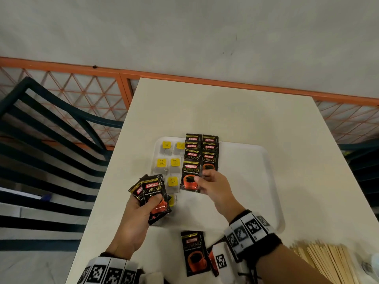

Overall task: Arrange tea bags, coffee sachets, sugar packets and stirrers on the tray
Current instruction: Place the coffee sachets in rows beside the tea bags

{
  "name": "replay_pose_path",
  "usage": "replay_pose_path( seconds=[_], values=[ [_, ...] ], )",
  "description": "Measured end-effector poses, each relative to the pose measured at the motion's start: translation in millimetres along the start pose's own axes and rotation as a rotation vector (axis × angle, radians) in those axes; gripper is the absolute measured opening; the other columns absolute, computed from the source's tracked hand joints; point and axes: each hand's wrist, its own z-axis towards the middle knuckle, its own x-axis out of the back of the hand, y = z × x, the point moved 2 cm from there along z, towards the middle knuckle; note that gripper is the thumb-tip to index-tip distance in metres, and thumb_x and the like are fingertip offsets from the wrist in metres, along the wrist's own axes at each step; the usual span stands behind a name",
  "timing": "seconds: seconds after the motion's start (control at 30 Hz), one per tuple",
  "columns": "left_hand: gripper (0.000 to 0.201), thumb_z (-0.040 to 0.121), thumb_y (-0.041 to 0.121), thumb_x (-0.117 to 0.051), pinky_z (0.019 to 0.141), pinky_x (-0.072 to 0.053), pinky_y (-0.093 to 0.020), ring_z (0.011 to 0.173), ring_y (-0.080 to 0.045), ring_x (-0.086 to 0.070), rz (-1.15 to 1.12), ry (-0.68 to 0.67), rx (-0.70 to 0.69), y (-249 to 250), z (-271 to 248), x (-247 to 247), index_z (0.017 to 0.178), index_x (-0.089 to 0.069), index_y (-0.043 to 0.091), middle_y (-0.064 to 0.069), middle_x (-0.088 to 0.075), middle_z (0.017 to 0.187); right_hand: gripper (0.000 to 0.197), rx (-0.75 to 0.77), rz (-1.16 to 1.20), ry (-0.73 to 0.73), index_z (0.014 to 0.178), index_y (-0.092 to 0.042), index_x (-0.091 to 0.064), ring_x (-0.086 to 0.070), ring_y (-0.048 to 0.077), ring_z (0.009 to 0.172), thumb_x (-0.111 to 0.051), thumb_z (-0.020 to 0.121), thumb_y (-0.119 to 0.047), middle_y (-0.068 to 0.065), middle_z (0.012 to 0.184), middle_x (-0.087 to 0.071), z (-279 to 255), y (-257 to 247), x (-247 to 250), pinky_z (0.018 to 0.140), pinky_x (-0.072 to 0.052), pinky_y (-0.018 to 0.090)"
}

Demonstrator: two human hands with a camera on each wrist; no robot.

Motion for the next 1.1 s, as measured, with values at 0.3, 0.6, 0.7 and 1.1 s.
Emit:
replay_pose_path(
  seconds=[0.3,0.6,0.7,1.1],
  values=[
    [0.041,0.084,-0.001,-0.057,0.063,-0.059,-0.029,0.089,-0.024,-0.069,0.022,-0.009,-0.012,1.0,1.5,7.6,0.117,-0.057,0.022,-0.005,-0.073,0.098,0.019,0.087,-0.272,0.179,0.086,-0.013,-0.054,-0.063,0.022,0.082,-0.072,0.078,-0.011,0.004,0.085,-0.061,33.9,6.7,-5.2,0.06,-0.044,0.017],
    [0.031,0.09,0.001,-0.042,0.054,-0.057,-0.031,0.077,-0.026,-0.071,-0.132,-0.07,0.058,2.1,3.5,-3.6,0.11,-0.057,0.019,-0.011,-0.073,0.09,0.019,0.262,-0.406,0.241,0.095,-0.013,-0.051,-0.051,0.006,0.066,-0.066,0.084,-0.019,-0.002,0.075,-0.054,20.4,-7.0,-9.7,0.052,-0.04,0.004],
    [0.033,0.09,0.0,-0.043,0.055,-0.057,-0.033,0.086,-0.029,-0.068,-0.105,-0.076,0.052,4.4,4.3,-8.2,0.11,-0.057,0.021,-0.013,-0.07,0.097,0.019,0.303,-0.445,0.057,0.096,-0.011,-0.058,-0.051,0.002,0.068,-0.055,0.091,-0.029,-0.006,0.079,-0.056,0.0,-15.0,-16.5,0.061,-0.04,0.007],
    [0.03,0.09,0.002,-0.048,0.068,-0.054,-0.035,0.092,-0.025,-0.067,0.031,-0.082,0.068,-7.4,-1.0,-25.3,0.113,-0.057,0.019,-0.01,-0.071,0.103,0.016,0.122,-0.244,-0.228,0.099,-0.012,-0.067,-0.065,0.026,0.097,-0.058,0.09,-0.02,0.01,0.1,-0.07,-28.6,5.8,1.0,0.093,-0.051,0.044]
  ],
)
